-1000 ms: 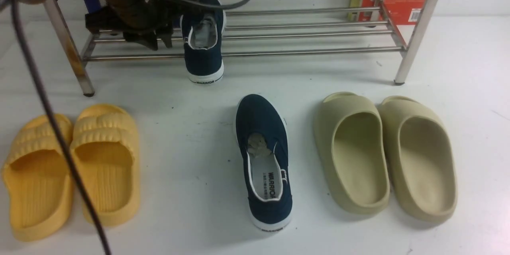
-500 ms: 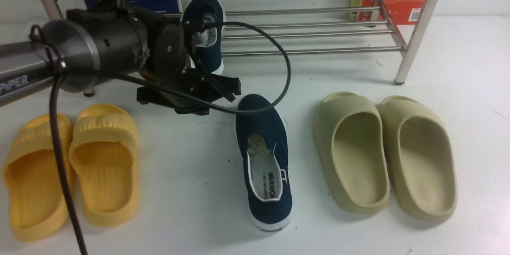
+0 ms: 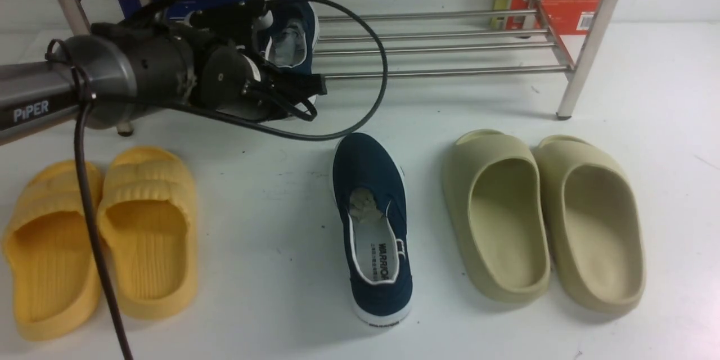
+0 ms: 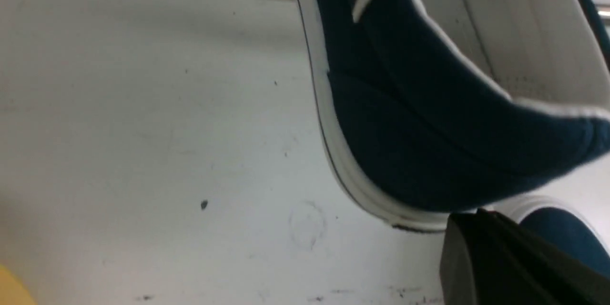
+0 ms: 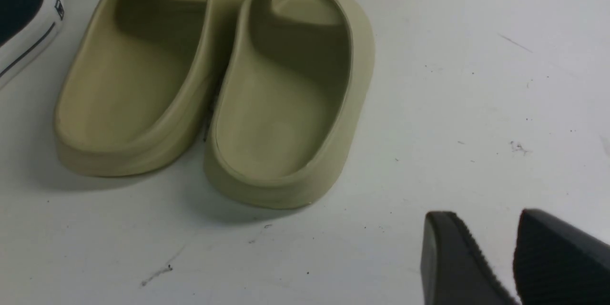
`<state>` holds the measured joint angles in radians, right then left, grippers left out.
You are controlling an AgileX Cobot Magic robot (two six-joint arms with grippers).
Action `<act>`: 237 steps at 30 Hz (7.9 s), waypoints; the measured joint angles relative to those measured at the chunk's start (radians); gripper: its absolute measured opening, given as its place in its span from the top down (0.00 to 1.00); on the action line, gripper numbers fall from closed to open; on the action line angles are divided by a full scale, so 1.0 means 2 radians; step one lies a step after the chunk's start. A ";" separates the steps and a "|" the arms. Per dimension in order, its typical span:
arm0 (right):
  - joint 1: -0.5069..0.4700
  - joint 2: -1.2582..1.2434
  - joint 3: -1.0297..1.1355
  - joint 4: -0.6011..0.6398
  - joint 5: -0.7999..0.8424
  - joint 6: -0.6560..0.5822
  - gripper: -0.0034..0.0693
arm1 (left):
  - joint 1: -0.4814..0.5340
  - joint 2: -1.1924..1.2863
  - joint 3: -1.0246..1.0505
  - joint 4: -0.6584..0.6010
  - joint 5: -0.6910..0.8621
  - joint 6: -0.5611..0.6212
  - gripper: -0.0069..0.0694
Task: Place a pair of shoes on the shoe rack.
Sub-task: Use the left arm to put a shoe into the shoe rack, then use the right arm to grab the shoe closest to it, then use the right arm to put a shoe into the shoe rack
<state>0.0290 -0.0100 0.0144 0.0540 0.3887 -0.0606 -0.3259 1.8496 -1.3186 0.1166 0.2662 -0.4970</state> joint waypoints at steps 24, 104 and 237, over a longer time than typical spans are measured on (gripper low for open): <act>0.000 0.000 0.000 0.000 0.000 0.000 0.62 | -0.024 0.015 0.000 -0.058 0.003 0.060 0.93; 0.000 0.000 0.000 0.000 0.000 0.000 0.62 | -0.168 -0.289 0.190 -0.001 0.234 -0.027 0.93; 0.227 1.146 -1.061 0.070 0.143 0.222 0.89 | -0.168 -0.840 0.531 0.077 0.071 -0.093 0.90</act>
<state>0.4831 2.2828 -2.1066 0.1940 0.6742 0.3830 -0.6614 0.1700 -0.2569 0.2710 0.4079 -0.6836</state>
